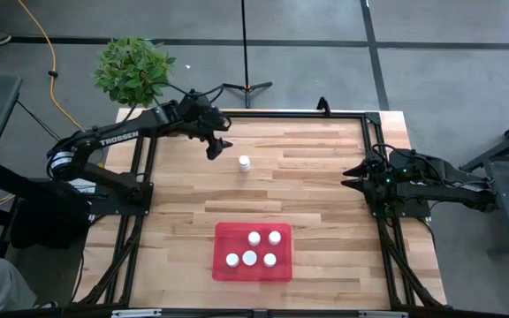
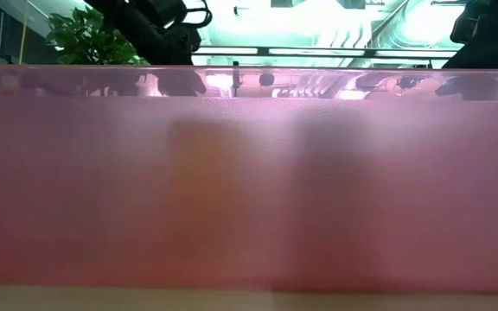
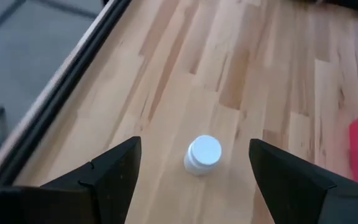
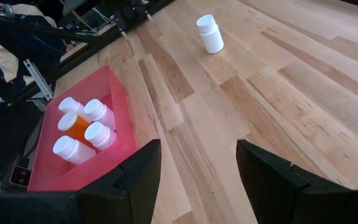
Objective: Pick and place pill bottles into a basket
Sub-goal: Put the white pill bottle into the bin
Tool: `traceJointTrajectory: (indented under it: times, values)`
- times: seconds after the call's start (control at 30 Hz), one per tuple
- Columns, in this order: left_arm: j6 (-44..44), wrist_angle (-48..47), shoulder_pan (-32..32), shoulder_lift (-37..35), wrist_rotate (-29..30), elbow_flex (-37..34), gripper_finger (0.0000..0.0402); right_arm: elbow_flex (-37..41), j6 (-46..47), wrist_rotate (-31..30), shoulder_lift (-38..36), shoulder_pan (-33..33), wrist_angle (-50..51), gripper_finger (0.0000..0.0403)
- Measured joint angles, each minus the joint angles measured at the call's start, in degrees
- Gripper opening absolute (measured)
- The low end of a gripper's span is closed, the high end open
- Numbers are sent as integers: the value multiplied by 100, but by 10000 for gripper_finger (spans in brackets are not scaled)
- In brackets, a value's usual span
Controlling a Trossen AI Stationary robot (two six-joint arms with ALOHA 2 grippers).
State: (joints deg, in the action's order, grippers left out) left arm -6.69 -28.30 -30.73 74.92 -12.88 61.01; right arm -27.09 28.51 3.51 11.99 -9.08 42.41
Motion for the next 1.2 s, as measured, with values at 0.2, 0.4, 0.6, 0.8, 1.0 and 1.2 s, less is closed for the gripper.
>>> traceJointTrajectory:
  times: [0.2, 0.4, 0.6, 0.8, 1.0, 1.2]
  values:
    - [-1037, 149, 167, 215, -25, 2, 330, 0, 0, 2, 0, 0, 0, 199]
    - [-1251, 55, 229, 512, 85, 2, 330, 0, 0, 2, 0, 1, 0, 199]
    - [-973, -87, 225, 730, 79, 2, 330, 0, 0, -5, 0, 0, 0, 199]
    - [-953, -177, 311, 903, 170, 2, 330, 0, 0, -10, 0, 0, 0, 199]
    - [-678, -164, 299, 1018, 207, 3, 332, 0, 0, -11, -2, 0, 0, 199]
    - [-438, -155, 361, 1250, 252, 276, 371, 0, 0, -11, -2, 2, 0, 199]
